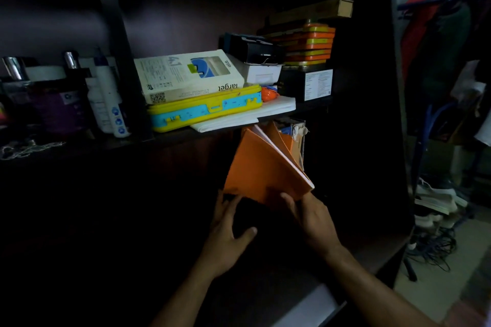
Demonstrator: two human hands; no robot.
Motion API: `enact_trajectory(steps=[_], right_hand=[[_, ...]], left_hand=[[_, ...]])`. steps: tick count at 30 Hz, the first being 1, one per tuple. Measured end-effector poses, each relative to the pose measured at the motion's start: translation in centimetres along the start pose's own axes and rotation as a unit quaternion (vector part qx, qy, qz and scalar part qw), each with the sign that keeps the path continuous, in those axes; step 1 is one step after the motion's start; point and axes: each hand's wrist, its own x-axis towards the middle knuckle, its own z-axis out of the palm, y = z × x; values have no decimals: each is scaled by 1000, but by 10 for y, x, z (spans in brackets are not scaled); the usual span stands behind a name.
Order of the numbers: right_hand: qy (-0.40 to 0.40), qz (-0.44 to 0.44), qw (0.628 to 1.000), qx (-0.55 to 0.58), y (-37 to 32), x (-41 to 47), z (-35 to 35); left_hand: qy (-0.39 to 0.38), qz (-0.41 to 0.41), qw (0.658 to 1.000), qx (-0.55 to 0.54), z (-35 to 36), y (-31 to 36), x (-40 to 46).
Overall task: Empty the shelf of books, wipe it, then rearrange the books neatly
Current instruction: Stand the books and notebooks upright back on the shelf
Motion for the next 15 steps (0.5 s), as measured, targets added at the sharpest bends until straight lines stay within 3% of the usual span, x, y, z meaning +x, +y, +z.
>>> enact_trajectory(steps=[3, 5, 8, 15], right_hand=[[-23, 29, 999, 20, -3, 2, -3], [-36, 37, 998, 39, -4, 4, -4], [-42, 37, 997, 51, 1, 6, -3], [-44, 42, 998, 35, 20, 11, 5]], left_hand=[[99, 36, 994, 27, 2, 11, 1], [70, 53, 996, 33, 10, 21, 13], [-5, 4, 999, -32, 26, 37, 34], [28, -35, 998, -36, 61, 31, 50]])
